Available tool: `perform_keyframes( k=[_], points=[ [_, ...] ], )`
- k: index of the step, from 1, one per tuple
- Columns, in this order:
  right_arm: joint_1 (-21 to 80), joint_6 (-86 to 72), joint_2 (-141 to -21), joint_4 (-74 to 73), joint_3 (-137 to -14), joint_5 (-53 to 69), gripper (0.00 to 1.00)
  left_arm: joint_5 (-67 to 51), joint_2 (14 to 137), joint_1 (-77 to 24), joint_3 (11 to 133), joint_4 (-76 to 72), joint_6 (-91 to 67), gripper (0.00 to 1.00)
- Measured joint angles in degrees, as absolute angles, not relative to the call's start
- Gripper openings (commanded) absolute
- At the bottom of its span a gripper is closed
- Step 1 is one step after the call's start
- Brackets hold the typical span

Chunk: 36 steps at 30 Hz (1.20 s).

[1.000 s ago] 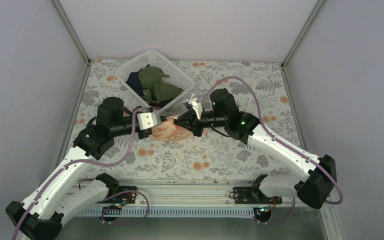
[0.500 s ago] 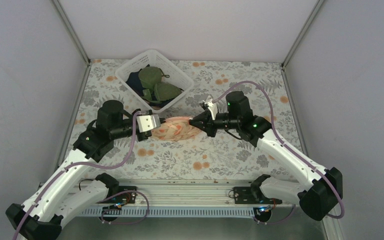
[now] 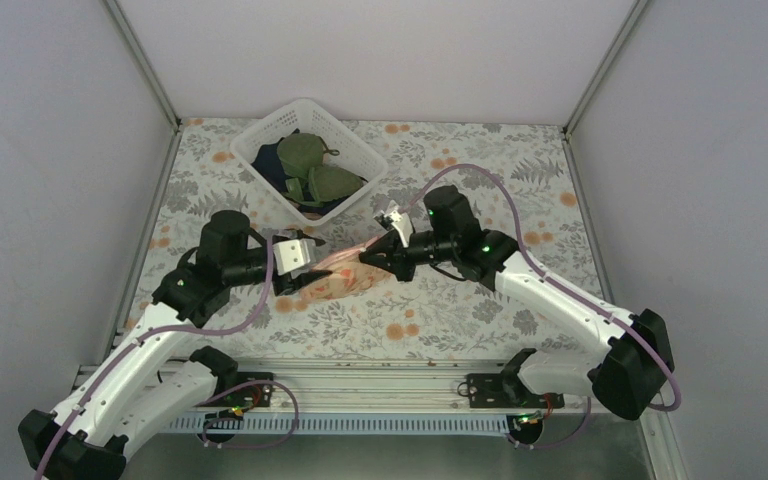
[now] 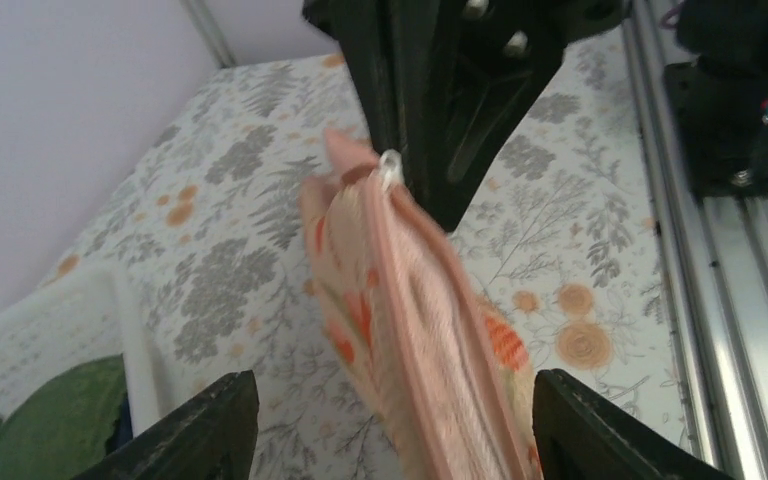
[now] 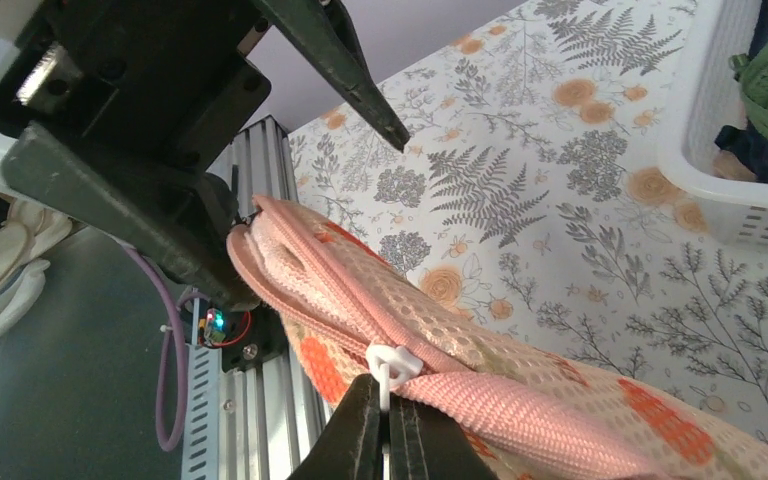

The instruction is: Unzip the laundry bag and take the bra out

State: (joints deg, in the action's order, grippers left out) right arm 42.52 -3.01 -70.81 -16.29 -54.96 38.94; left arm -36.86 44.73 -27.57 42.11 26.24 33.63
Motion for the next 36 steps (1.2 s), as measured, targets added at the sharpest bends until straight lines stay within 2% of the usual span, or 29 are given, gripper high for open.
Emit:
perform_keyframes(
  k=[4,7,11,12,17,18,24,30,36],
  points=[
    [44.2,-3.6,-72.0,-15.9,-56.0,38.2,0.04,-38.8,45.5,-28.4,43.9,27.0,33.3,0.73],
    [45.2,-3.8,-72.5,-15.9,-56.9,37.6,0.04,-38.1,46.4,-29.1,44.3,26.4,31.0,0.6],
    [46.5,-3.7,-72.8,-16.0,-58.2,36.3,0.04,-36.4,47.6,-29.7,44.4,26.2,29.7,0.55],
    [46.7,-3.7,-72.8,-16.1,-58.6,36.1,0.04,-36.0,47.9,-29.9,44.4,26.3,29.4,0.51],
    [47.3,-3.7,-72.9,-16.4,-58.9,35.2,0.04,-34.3,48.5,-30.6,44.4,26.3,28.2,0.09],
    [47.3,-3.7,-73.1,-16.5,-59.0,35.2,0.04,-33.9,48.5,-30.7,44.5,26.3,28.6,0.03],
    [47.6,-3.6,-73.5,-18.2,-60.3,35.2,0.04,-28.2,48.2,-30.8,45.1,25.3,33.5,0.02],
    [47.5,-5.8,-77.1,-19.6,-63.8,35.9,0.04,-17.7,46.4,-32.4,44.8,21.2,49.6,0.02],
    [47.5,-9.6,-80.2,-20.6,-65.0,38.7,0.04,-12.3,41.8,-34.3,38.2,16.7,67.7,0.02]
  ],
)
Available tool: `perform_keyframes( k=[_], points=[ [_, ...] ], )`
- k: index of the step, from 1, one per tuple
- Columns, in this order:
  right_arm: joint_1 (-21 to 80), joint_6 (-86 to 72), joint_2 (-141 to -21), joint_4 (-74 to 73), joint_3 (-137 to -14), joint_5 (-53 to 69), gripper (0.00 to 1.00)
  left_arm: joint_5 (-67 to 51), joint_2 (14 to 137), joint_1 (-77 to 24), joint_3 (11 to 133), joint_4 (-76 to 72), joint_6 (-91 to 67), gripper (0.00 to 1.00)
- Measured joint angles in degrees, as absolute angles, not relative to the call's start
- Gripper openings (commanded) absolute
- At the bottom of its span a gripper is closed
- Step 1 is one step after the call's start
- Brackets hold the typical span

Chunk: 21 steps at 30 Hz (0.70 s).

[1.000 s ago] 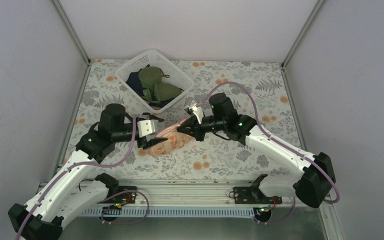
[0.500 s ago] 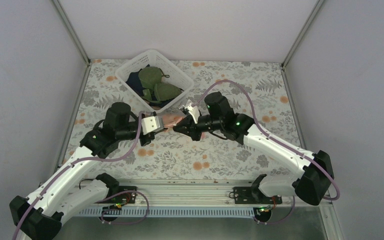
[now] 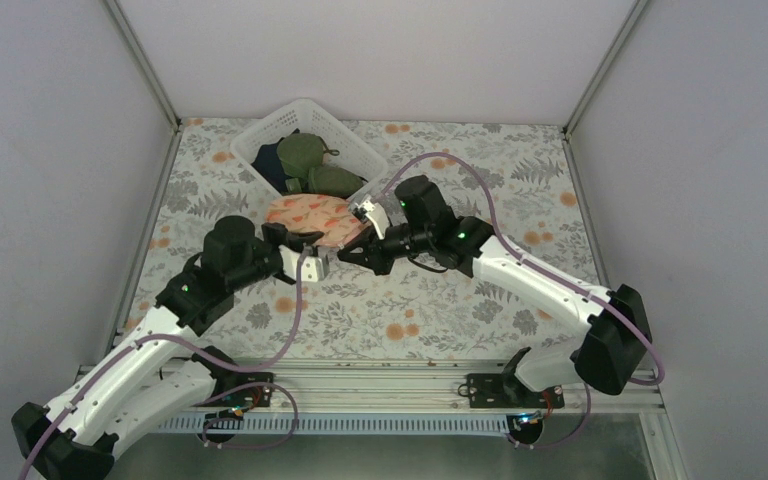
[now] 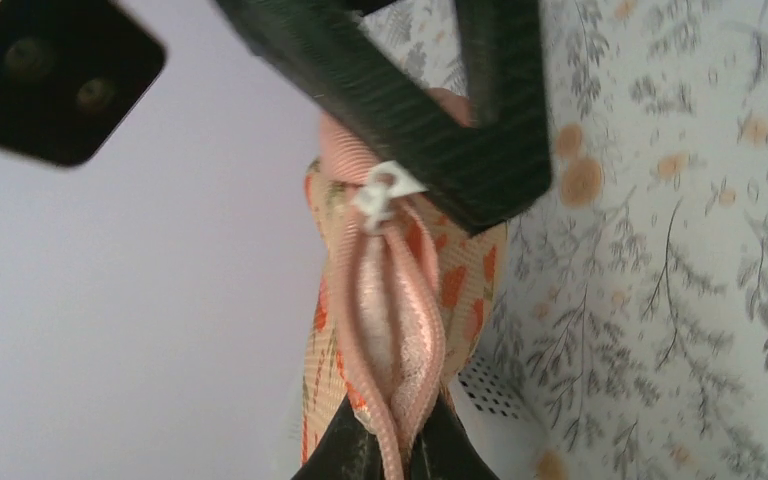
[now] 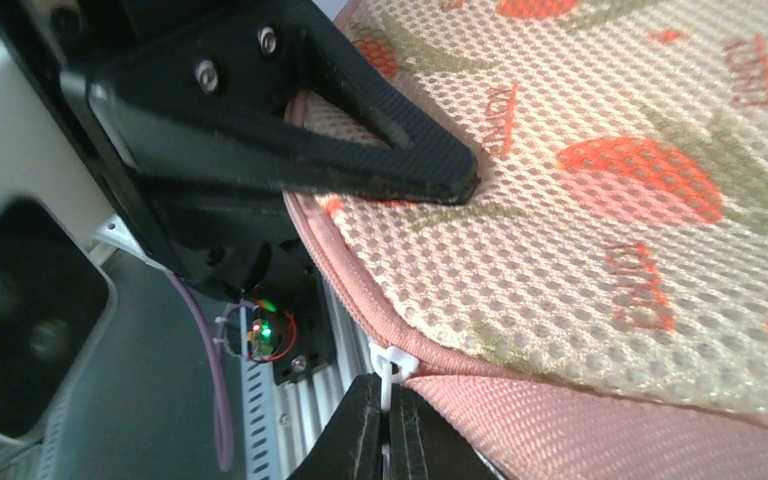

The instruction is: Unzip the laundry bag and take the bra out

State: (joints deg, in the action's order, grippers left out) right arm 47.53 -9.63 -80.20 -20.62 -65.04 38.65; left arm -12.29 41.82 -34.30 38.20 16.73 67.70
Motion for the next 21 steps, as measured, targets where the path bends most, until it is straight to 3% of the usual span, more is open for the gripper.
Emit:
perform_keyframes(
  k=[8,21],
  points=[
    [47.5,-13.2,-83.9,-22.8,-67.3,41.4,0.04,-9.4,40.3,-34.9,35.1,14.8,77.2,0.02],
    [37.8,-13.3,-78.8,-24.6,-62.5,42.1,0.04,-12.8,38.8,-35.0,35.2,17.2,72.9,0.02]
  ],
)
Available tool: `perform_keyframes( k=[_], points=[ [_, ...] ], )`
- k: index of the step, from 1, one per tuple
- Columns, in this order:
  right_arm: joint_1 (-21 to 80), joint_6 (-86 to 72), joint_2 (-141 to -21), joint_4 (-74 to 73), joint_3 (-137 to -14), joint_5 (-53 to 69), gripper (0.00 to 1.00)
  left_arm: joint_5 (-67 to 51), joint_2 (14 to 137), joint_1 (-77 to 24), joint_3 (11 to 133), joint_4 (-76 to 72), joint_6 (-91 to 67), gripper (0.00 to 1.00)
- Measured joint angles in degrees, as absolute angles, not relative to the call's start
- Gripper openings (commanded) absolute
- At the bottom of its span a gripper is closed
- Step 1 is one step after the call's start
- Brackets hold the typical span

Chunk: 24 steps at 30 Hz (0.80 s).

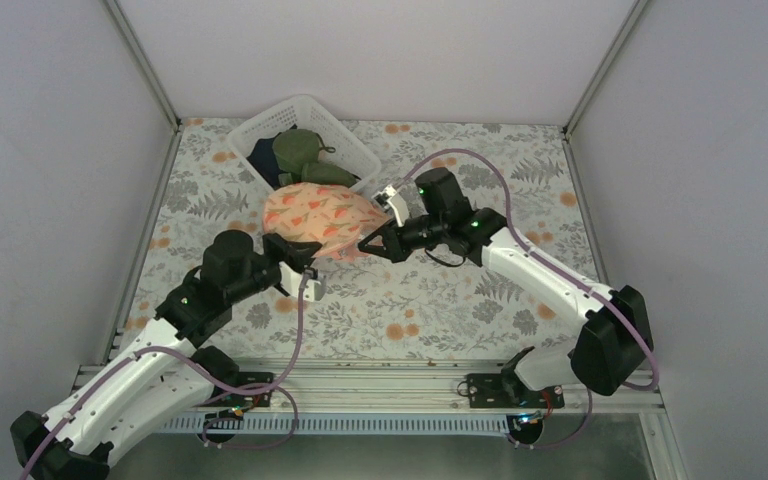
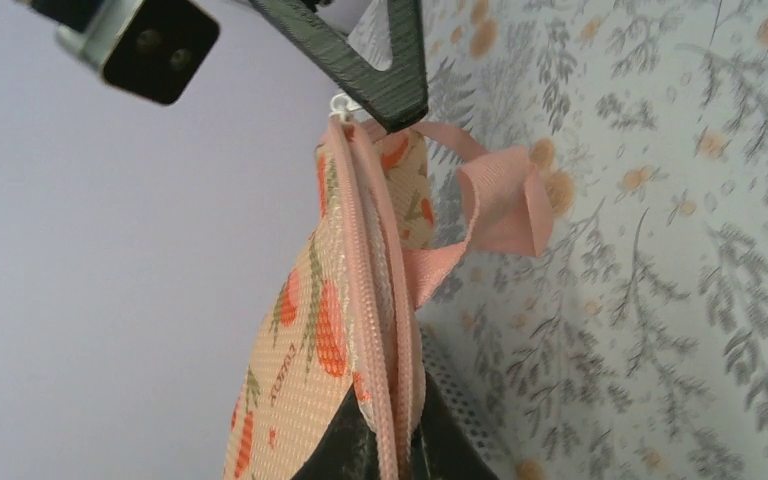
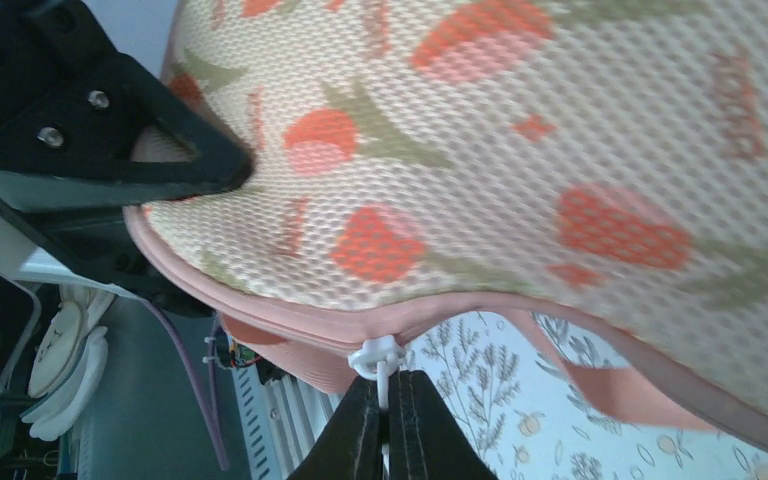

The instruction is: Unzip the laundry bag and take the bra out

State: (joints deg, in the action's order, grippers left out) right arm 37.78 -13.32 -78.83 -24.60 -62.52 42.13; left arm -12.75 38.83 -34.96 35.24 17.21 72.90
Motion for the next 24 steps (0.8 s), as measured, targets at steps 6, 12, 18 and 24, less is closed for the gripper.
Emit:
perform_keyframes(
  k=[6,12,18,24],
  points=[
    [34.1,-10.7,-76.9,-25.4,-58.3,43.4,0.04,-16.5,39.2,-34.7,36.5,19.1,62.0,0.02],
    [28.6,-8.3,-75.2,-26.7,-55.6,44.3,0.04,-22.0,39.3,-32.6,37.8,20.7,45.9,0.02],
    [24.1,-6.5,-73.4,-29.3,-55.3,44.3,0.04,-28.8,38.2,-30.4,36.1,19.5,30.2,0.02],
    [22.1,-6.1,-72.6,-30.4,-53.8,44.5,0.04,-35.1,38.2,-29.0,31.5,15.9,18.3,0.02]
  ],
)
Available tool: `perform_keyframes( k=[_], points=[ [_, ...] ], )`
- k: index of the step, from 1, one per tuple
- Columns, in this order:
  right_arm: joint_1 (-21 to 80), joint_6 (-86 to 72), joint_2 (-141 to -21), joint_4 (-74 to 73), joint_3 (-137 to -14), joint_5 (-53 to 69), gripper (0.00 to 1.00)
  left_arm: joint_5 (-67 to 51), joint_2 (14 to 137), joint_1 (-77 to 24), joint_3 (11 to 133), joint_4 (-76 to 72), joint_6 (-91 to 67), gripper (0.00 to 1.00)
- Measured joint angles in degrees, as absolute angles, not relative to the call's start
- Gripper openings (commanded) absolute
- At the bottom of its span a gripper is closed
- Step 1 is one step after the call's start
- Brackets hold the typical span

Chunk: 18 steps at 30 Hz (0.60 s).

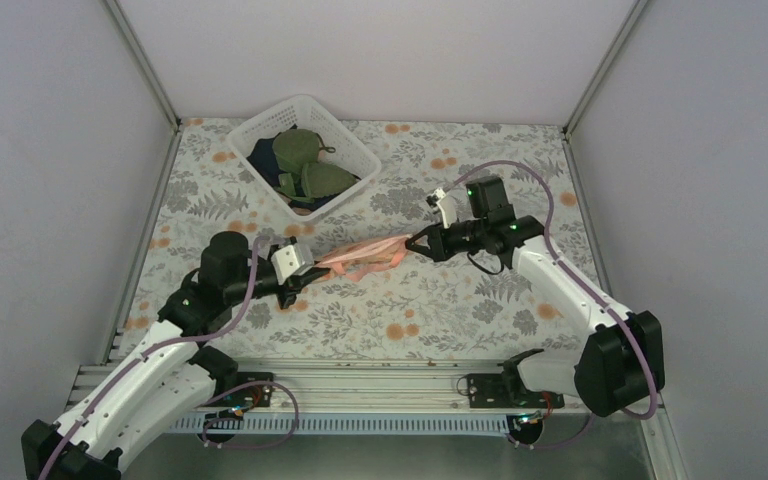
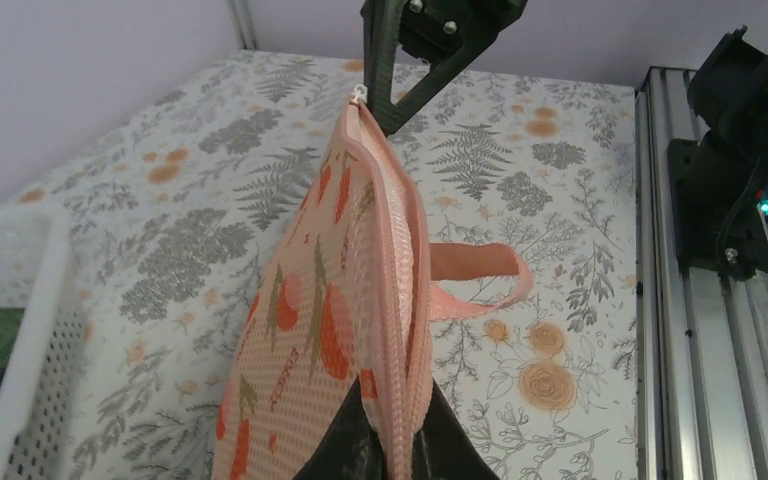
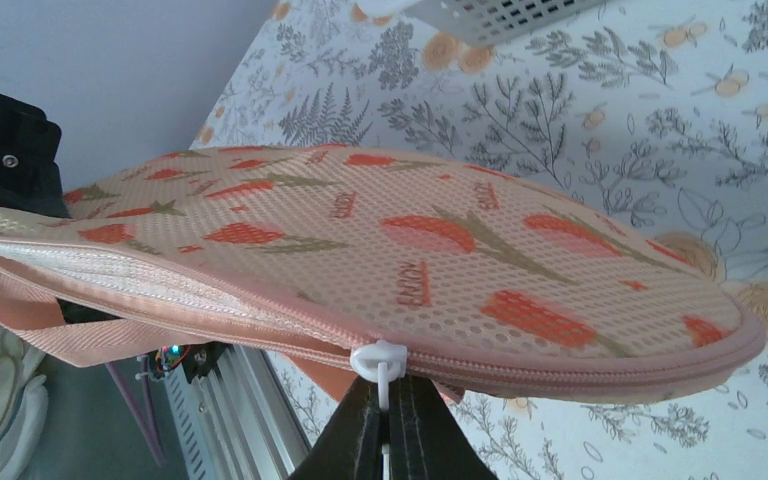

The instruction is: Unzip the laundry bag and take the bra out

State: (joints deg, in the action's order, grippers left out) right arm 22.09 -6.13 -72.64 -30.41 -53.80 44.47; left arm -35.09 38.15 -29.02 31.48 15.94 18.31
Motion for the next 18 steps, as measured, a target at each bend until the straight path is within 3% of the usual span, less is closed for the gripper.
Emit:
perform_keyframes(
  k=[3,12,13,15,18],
  points=[
    [22.9,-6.8,-72.7,-31.2,-53.7,43.6,0.04,-36.1,38.6,-28.4,29.9,14.0,15.5,0.04],
    [30.2,-12.1,-73.5,-29.3,-53.7,39.0,0.04,-24.8,40.9,-28.1,22.8,10.1,29.6,0.45],
    [31.0,-12.8,-73.7,-28.6,-53.7,38.8,0.04,-23.5,41.5,-28.0,22.3,10.5,31.8,0.52],
    [32.2,-14.2,-73.8,-27.0,-53.7,38.7,0.04,-22.0,42.0,-28.0,22.2,12.0,36.1,0.75],
    [33.1,-15.7,-74.1,-25.4,-53.9,38.4,0.04,-23.4,42.1,-28.0,23.4,16.5,40.6,0.89]
  ],
)
